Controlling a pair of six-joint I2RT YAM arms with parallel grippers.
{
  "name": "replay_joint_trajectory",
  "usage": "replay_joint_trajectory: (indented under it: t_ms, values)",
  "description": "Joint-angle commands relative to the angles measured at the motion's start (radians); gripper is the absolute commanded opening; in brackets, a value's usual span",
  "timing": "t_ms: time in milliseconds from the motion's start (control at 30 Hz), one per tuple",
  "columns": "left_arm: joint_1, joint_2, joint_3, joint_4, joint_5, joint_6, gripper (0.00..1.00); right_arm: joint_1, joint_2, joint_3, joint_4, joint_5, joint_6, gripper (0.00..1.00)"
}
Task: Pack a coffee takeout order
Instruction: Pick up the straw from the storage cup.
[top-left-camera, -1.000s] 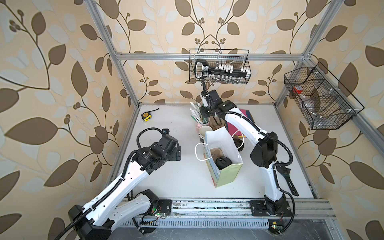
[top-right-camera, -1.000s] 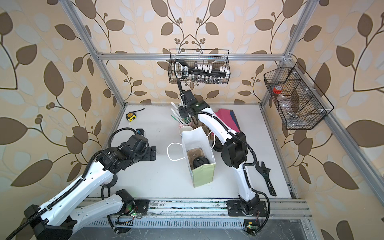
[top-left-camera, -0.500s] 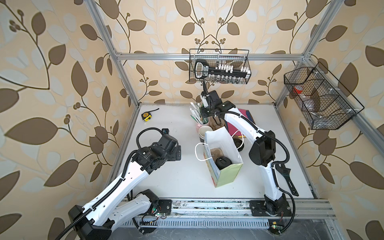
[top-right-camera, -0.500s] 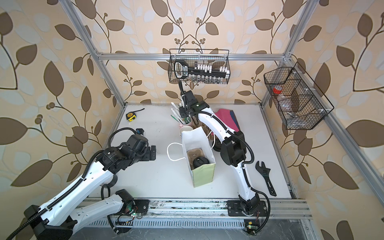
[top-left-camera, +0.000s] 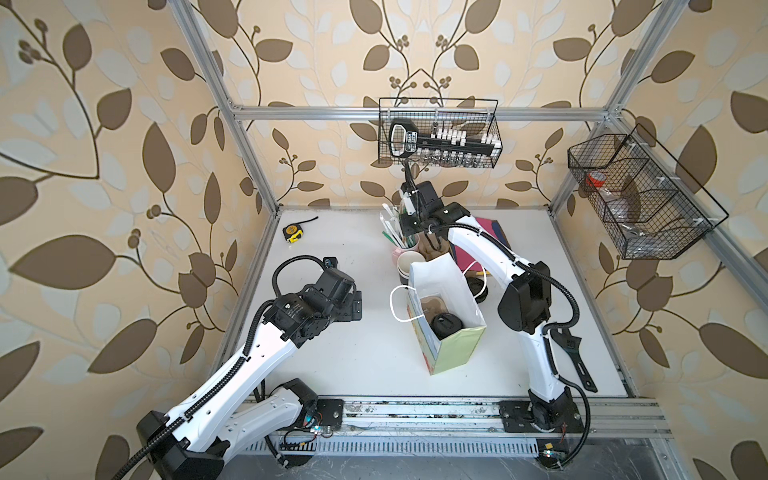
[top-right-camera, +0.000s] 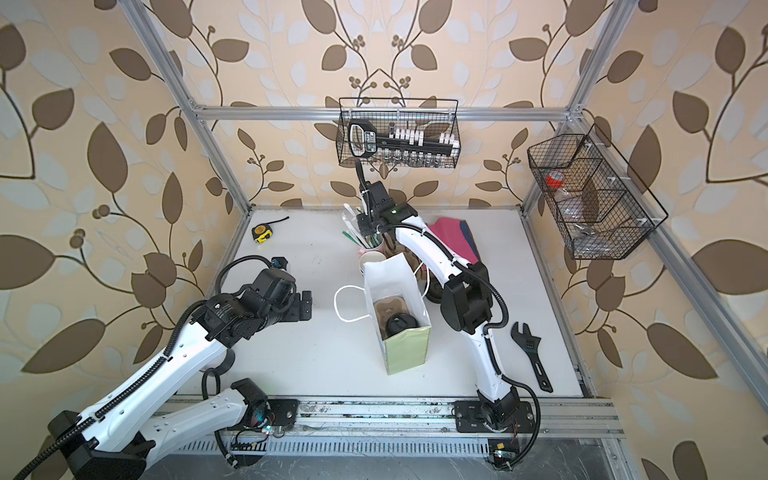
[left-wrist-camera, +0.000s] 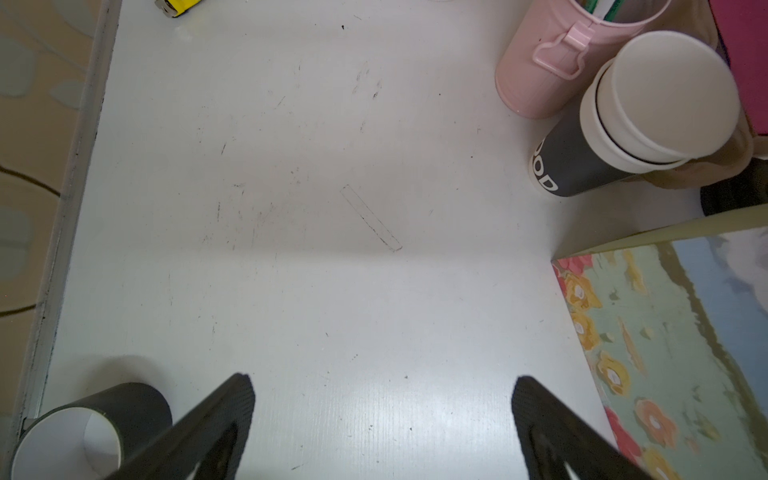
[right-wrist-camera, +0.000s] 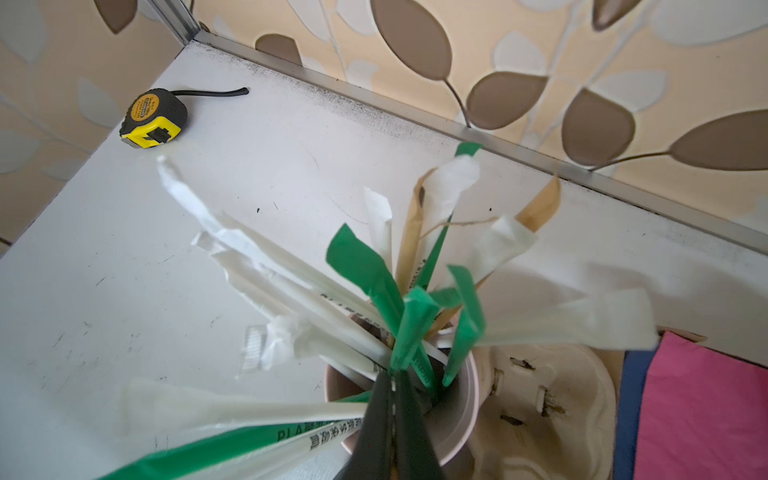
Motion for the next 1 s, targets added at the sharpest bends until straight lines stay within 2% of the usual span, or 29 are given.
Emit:
replay_joint_trajectory:
  t_ms: [0, 167, 367, 967]
  values:
    - [0.014, 0.002, -0.006, 0.004, -0.005, 0.022, 0.99, 0.016, -0.084, -0.025, -0.002, 0.048, -0.031, 0.0]
    - [0.015, 0.006, -0.006, 0.004, -0.003, 0.023, 0.99, 0.017, -0.088, -0.026, -0.035, 0.037, -0.042, 0.04]
    - [0.017, 0.007, -0.006, 0.004, -0.004, 0.023, 0.99, 0.02, -0.104, -0.033, -0.037, 0.044, -0.037, 0.0]
    - [0.022, 0.016, -0.007, 0.004, -0.008, 0.023, 0.99, 0.072, -0.297, -0.039, -0.121, 0.137, -0.072, 0.0]
